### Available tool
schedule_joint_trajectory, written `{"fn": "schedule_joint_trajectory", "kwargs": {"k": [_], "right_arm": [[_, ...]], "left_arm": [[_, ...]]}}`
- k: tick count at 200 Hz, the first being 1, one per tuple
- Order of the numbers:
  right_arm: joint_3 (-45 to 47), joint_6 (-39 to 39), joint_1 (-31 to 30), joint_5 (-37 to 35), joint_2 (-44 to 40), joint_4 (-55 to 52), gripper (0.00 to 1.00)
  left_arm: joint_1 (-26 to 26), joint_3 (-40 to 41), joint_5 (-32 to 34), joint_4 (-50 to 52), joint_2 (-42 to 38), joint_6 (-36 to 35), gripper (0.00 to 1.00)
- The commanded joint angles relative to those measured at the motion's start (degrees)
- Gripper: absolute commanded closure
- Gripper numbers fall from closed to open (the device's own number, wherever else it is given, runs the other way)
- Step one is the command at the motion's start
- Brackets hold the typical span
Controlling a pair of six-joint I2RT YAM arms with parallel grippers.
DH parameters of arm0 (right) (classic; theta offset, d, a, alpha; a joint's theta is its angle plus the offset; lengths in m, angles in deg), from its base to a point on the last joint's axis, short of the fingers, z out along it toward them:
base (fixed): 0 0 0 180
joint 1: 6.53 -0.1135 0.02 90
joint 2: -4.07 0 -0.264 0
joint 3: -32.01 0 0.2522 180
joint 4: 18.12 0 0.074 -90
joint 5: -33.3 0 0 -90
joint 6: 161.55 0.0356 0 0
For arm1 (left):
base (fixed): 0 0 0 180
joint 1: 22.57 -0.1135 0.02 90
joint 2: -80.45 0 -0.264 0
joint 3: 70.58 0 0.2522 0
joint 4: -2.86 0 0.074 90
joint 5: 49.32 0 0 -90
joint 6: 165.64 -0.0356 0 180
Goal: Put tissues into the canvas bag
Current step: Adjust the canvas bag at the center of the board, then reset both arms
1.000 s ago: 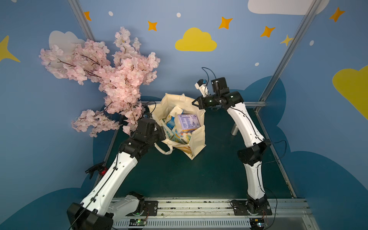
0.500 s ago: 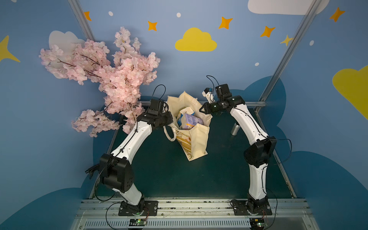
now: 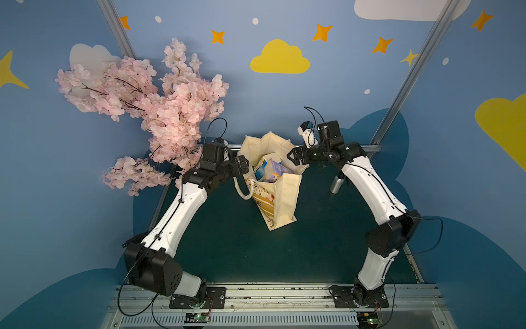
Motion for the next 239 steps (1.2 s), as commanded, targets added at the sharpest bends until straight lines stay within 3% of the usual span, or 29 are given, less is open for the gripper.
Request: {"fn": "schedule_joint_trajectory", "kwargs": {"k": [1, 23, 40, 68, 96, 113, 122, 146, 164, 177, 186, 201, 208, 224, 239], "right_arm": [[7.5, -2.9, -0.3, -7.9, -6.6, 5.7, 0.10], [23.5, -4.8, -0.5, -13.7, -17.0, 14.8, 0.11], [44.8, -6.4, -0.5, -19.6, -27.4, 30.0, 0.11], [75.3, -12.0, 1.2, -22.9, -38.9, 54.4, 0.11], [90.9, -12.1, 5.3, -26.6, -36.0, 72.1, 0.11], [96.3, -11.6, 9.1, -25.1, -30.9, 85.1, 0.11], [97.3, -11.3, 11.0, -24.1, -27.8, 90.5, 0.11], [93.6, -9.3, 16.1, -18.7, -21.2, 90.9, 0.11], [91.7, -6.1, 19.5, -15.8, -18.2, 89.8, 0.11], [94.6, -3.8, 22.9, -10.5, -15.3, 98.1, 0.11], [95.8, -3.0, 23.8, -10.0, -12.3, 104.7, 0.11], [93.7, -2.8, 23.9, -9.6, -15.7, 94.3, 0.11], [92.7, -3.2, 23.9, -8.8, -15.7, 93.0, 0.11], [91.0, -2.9, 24.0, -9.5, -13.4, 93.1, 0.10], [89.9, -2.9, 24.0, -9.4, -15.2, 88.4, 0.10]], "left_arm": [[0.2, 5.7, 8.4, -2.1, -6.1, -2.2, 0.00], [3.3, 16.7, 17.6, -4.7, -13.3, -2.8, 0.00], [7.0, 27.8, 28.5, -10.7, -18.7, -3.7, 0.00], [7.9, 46.0, 36.8, -25.8, -22.6, -6.3, 0.00], [5.3, 51.1, 39.9, -35.3, -16.7, -8.6, 0.00], [3.9, 45.9, 44.0, -31.8, -11.1, -8.3, 0.00], [3.4, 44.6, 44.9, -34.1, -8.5, -11.8, 0.00], [0.7, 49.4, 40.6, -52.8, -0.9, -22.3, 0.00], [-4.0, 53.0, 33.1, -65.5, 4.3, -23.3, 0.00], [-6.2, 51.1, 30.6, -61.9, 4.2, -22.0, 0.01], [-10.2, 50.4, 24.0, -59.8, 5.1, -19.6, 0.01], [-17.2, 54.3, 12.8, -67.8, 6.4, -14.4, 0.00], [-18.4, 56.0, 7.5, -68.7, 5.7, -16.1, 0.01], [-18.4, 59.2, 8.2, -80.1, 9.8, -15.3, 0.00], [-18.4, 57.7, 7.9, -74.8, 8.1, -15.7, 0.01]]}}
